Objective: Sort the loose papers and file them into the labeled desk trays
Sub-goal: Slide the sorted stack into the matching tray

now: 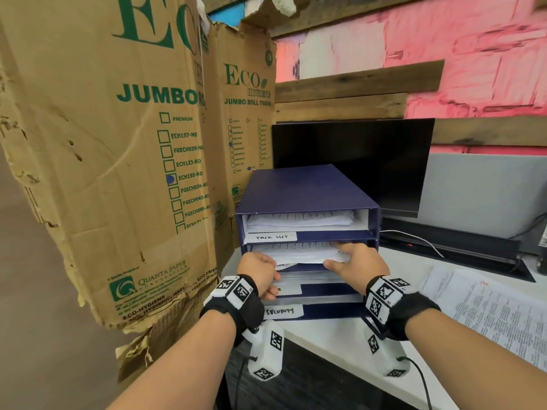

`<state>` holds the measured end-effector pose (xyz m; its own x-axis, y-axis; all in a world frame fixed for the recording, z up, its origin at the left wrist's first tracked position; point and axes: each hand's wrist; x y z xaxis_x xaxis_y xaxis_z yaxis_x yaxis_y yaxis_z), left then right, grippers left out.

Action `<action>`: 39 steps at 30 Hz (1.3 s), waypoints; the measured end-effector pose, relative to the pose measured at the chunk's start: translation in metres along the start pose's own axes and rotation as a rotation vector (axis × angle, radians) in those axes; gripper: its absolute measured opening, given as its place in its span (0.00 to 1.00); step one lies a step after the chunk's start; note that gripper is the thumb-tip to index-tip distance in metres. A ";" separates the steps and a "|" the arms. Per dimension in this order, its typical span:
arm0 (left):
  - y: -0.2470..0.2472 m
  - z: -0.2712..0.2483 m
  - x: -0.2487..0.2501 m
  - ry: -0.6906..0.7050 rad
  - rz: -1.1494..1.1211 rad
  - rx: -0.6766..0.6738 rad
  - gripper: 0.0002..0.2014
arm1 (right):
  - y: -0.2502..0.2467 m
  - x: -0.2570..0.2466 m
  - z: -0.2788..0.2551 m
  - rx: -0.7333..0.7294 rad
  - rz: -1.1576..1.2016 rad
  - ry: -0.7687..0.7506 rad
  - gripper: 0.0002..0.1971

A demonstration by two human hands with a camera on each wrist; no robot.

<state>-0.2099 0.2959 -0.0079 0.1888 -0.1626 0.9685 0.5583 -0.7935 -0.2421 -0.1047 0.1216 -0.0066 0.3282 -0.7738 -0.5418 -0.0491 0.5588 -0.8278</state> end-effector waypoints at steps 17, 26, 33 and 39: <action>0.000 0.007 0.003 0.047 0.171 0.016 0.12 | 0.002 -0.005 0.004 0.048 -0.133 -0.066 0.17; -0.004 0.004 0.003 0.117 0.334 0.018 0.12 | 0.009 -0.008 0.011 0.059 -0.252 -0.084 0.16; 0.009 -0.004 0.001 0.153 0.555 -0.144 0.27 | -0.007 0.017 0.000 -0.028 -0.078 -0.133 0.21; 0.013 -0.018 0.002 0.200 0.775 -0.214 0.33 | -0.016 0.045 -0.015 -0.235 -0.270 -0.202 0.31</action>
<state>-0.2168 0.2744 -0.0076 0.2981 -0.7948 0.5286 0.1594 -0.5045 -0.8486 -0.1031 0.0734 -0.0196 0.5363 -0.7961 -0.2802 -0.1420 0.2421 -0.9598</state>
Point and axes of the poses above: each hand's wrist, its own z-axis towards the middle knuckle, its own y-axis out of the palm, x = y × z, and after that the axes turned 5 degrees about y, right-handed
